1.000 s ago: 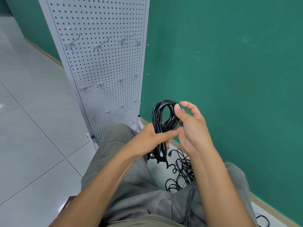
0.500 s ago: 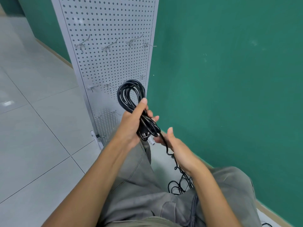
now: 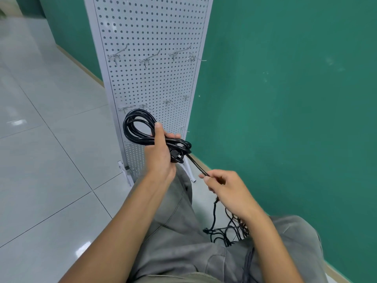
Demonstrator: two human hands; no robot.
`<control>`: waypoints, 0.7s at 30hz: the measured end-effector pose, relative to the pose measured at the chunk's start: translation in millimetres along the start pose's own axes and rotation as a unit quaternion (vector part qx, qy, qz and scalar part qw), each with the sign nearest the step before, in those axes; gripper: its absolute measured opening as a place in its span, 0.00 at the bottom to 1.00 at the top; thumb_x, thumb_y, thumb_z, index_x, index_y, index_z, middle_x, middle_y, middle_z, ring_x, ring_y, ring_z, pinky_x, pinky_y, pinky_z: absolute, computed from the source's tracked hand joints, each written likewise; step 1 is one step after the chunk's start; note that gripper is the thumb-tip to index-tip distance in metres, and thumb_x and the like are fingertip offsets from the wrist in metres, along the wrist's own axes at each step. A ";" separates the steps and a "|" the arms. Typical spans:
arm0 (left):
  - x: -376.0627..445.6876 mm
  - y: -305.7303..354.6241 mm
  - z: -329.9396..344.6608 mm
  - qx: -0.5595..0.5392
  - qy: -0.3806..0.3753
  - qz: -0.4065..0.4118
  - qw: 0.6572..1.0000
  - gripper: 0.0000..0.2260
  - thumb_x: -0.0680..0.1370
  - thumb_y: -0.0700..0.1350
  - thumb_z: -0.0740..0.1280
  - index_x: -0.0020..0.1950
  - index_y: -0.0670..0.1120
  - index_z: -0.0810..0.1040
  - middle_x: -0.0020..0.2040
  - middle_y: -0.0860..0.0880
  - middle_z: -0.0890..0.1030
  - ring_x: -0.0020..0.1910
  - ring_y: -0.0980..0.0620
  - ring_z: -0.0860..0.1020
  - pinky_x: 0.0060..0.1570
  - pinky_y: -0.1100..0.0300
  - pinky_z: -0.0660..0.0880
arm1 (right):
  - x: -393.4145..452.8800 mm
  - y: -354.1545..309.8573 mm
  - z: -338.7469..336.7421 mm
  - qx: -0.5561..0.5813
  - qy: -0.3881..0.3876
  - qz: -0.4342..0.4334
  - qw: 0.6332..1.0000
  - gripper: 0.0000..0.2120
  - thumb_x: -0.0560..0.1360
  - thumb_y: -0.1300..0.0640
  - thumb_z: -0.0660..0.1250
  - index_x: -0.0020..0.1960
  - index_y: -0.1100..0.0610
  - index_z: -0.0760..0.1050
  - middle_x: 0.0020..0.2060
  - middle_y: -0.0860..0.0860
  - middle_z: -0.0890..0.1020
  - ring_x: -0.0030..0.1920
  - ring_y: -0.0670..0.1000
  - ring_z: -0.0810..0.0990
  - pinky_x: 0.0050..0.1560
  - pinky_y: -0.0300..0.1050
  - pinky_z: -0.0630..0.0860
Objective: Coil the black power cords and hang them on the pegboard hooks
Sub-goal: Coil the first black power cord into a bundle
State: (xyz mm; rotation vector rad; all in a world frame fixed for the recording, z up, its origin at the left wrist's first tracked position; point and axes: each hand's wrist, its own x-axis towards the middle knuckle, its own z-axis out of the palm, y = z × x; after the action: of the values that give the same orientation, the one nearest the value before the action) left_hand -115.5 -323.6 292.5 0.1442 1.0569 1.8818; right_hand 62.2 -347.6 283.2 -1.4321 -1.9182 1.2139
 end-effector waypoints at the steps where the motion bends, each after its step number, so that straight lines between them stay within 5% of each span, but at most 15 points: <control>1: -1.2 -3.1 0.3 0.029 0.014 0.019 0.999 0.20 0.85 0.53 0.64 0.35 0.45 0.75 0.30 0.50 0.82 0.31 0.53 0.80 0.38 0.57 0.79 | -1.4 -3.6 -0.3 -0.033 -0.007 -0.010 0.999 0.10 0.81 0.57 0.64 0.49 0.64 0.80 0.33 0.53 0.68 0.33 0.48 0.64 0.35 0.44 0.62; 5: -8.7 -20.2 -0.3 0.109 0.010 0.089 0.990 0.26 0.84 0.53 0.65 0.26 0.49 0.80 0.33 0.47 0.84 0.34 0.50 0.81 0.43 0.51 0.80 | -9.9 -23.6 -0.9 -0.120 -0.023 -0.037 0.992 0.14 0.82 0.60 0.61 0.62 0.56 0.82 0.38 0.49 0.81 0.34 0.47 0.75 0.41 0.44 0.71; 10: -21.3 -37.9 4.2 0.142 -0.045 0.065 0.987 0.23 0.83 0.53 0.67 0.28 0.49 0.81 0.36 0.44 0.84 0.39 0.42 0.82 0.51 0.41 0.80 | -19.3 -41.8 -15.5 -0.128 -0.027 -0.093 0.987 0.10 0.85 0.60 0.59 0.58 0.50 0.76 0.44 0.41 0.83 0.38 0.44 0.75 0.44 0.41 0.74; 15: -27.2 -43.8 6.8 0.140 -0.111 0.015 0.984 0.17 0.82 0.52 0.68 0.41 0.40 0.78 0.38 0.41 0.81 0.36 0.45 0.80 0.40 0.52 0.78 | -17.5 -41.6 -26.7 -0.064 0.066 -0.131 0.987 0.12 0.83 0.60 0.63 0.49 0.47 0.63 0.40 0.41 0.86 0.31 0.51 0.72 0.39 0.48 0.72; 21: -32.9 -45.5 5.1 0.231 -0.228 -0.013 0.946 0.18 0.82 0.55 0.68 0.45 0.40 0.77 0.37 0.41 0.80 0.36 0.46 0.78 0.39 0.53 0.77 | -12.2 -29.4 -37.6 -0.039 0.144 -0.125 0.981 0.17 0.78 0.58 0.72 0.47 0.46 0.63 0.38 0.47 0.83 0.33 0.51 0.77 0.41 0.56 0.78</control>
State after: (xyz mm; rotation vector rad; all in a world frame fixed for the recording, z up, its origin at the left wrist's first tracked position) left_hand -64.4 -337.4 273.4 0.7942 1.1393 1.4433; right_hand 80.2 -346.8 329.0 -1.2781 -1.8889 0.7786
